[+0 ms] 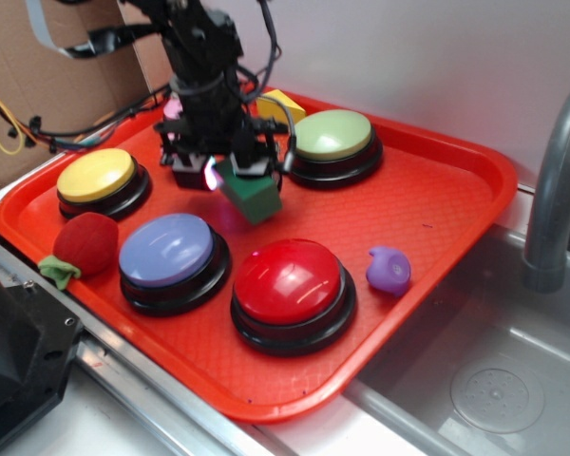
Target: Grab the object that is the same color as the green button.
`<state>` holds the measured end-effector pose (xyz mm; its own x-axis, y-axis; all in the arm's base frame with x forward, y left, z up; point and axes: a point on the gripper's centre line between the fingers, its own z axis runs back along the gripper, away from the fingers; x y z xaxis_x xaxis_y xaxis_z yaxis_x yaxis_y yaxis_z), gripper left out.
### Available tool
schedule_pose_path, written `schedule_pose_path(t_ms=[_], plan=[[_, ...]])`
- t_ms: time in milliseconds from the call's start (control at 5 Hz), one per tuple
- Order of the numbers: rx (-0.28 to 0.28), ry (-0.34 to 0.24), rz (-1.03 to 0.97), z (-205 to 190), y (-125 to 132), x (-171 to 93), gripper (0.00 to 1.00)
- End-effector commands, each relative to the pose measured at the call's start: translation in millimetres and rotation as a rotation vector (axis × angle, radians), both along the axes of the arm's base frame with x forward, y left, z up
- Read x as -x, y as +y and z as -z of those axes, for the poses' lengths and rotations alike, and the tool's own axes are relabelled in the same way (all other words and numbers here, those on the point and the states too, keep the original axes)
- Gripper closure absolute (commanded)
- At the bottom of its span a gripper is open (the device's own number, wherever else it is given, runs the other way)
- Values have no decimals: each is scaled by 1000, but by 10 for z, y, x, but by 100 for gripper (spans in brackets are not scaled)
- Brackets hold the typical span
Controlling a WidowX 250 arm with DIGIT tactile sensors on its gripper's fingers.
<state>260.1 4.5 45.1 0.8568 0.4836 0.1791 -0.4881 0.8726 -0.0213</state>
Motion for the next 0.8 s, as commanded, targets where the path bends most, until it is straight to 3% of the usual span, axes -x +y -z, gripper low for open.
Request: schedule_pose_path(t_ms=[0, 200, 400, 600], plan=[[-85, -12, 231, -1150, 179, -82, 100], [-69, -33, 276, -1493, 318, 38, 100], [7, -67, 239, -1702, 465, 133, 100], [50, -38, 212, -1714, 549, 150, 100]])
